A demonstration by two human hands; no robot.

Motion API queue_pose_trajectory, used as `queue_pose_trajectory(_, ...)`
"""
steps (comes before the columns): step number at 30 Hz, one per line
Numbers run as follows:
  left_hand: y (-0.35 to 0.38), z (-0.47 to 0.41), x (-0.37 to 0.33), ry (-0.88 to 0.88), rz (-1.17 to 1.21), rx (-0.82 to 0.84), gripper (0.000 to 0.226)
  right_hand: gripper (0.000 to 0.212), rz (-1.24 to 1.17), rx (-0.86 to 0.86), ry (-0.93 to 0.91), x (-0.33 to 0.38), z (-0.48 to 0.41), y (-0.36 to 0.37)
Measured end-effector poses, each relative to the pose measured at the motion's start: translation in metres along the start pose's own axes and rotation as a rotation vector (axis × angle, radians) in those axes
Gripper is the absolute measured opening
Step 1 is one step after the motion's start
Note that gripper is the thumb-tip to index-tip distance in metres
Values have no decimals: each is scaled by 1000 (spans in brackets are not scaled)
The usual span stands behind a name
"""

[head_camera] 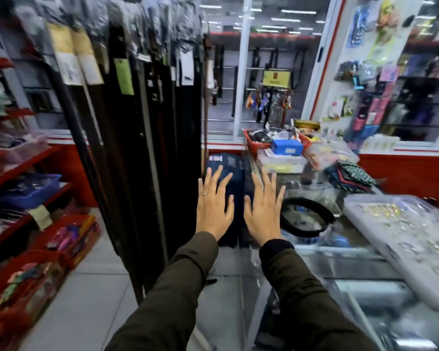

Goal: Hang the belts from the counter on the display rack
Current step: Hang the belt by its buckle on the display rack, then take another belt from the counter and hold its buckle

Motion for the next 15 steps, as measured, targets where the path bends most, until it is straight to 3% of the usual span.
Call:
queue_pose_trajectory(10, 142, 17, -52, 33, 22, 434, 53, 71, 317, 266, 320, -171, 26, 8)
queue_pose_trajectory(15, 201, 1, -77, 12, 56, 659, 57, 67, 371, 453, 329, -236, 8, 10)
Point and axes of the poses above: each hand's wrist, its own z-axis away from the middle knuckle, its own y-axis out of the palm, x = y × z, the point moved 3 cm from there along -z, towards the middle knuckle, and after that the axes turned 9 degrees about z, right-handed, at the moved point
